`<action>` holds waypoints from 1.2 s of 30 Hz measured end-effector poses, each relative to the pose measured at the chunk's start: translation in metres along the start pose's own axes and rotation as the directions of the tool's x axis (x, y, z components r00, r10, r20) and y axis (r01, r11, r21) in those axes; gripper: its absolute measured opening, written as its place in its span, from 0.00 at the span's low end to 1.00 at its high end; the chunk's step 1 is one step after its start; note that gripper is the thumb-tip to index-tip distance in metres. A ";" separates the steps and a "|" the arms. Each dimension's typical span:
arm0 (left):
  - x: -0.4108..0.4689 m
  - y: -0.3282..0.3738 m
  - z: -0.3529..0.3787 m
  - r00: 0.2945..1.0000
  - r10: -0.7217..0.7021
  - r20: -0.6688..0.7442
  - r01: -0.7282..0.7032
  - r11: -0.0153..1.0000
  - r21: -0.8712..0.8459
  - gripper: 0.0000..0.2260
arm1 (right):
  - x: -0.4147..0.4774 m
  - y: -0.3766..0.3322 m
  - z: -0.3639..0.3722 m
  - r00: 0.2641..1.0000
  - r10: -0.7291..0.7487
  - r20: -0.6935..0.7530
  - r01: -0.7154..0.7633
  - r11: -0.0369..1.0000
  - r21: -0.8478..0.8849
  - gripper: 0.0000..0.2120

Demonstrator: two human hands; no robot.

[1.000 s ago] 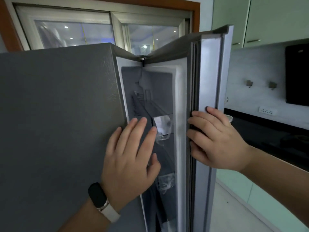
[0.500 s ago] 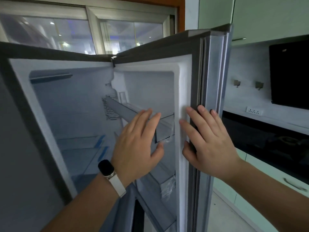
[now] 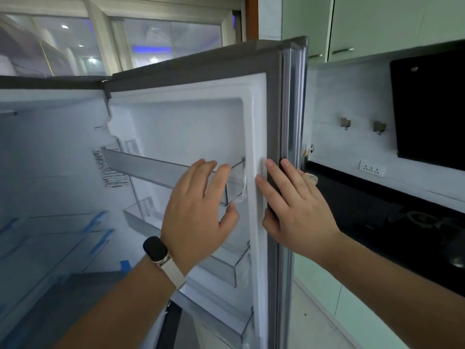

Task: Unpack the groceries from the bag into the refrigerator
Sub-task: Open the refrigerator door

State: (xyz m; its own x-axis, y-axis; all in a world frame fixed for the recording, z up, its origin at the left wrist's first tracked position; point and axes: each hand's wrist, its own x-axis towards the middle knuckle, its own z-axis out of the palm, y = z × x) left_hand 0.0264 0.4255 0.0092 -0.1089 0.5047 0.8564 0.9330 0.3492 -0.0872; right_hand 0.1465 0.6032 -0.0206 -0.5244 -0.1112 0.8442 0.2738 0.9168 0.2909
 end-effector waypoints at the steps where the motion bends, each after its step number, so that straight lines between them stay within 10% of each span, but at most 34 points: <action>1: 0.006 0.004 0.008 1.000 0.002 0.002 -0.002 1.000 0.010 0.24 | -0.001 0.010 0.004 1.000 0.000 0.016 0.000 1.000 0.014 0.26; 36: 0.113 -0.069 0.204 0.900 0.371 -0.228 -0.299 0.907 0.297 0.19 | 0.022 0.157 0.183 0.995 0.055 0.081 -0.068 0.983 0.170 0.23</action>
State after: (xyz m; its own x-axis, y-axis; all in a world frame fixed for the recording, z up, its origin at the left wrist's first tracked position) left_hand -0.1201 0.6199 0.0082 0.3267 0.4037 0.8546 0.7768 0.4004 -0.4861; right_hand 0.0304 0.8154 -0.0388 -0.5719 -0.0292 0.8198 0.1681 0.9740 0.1520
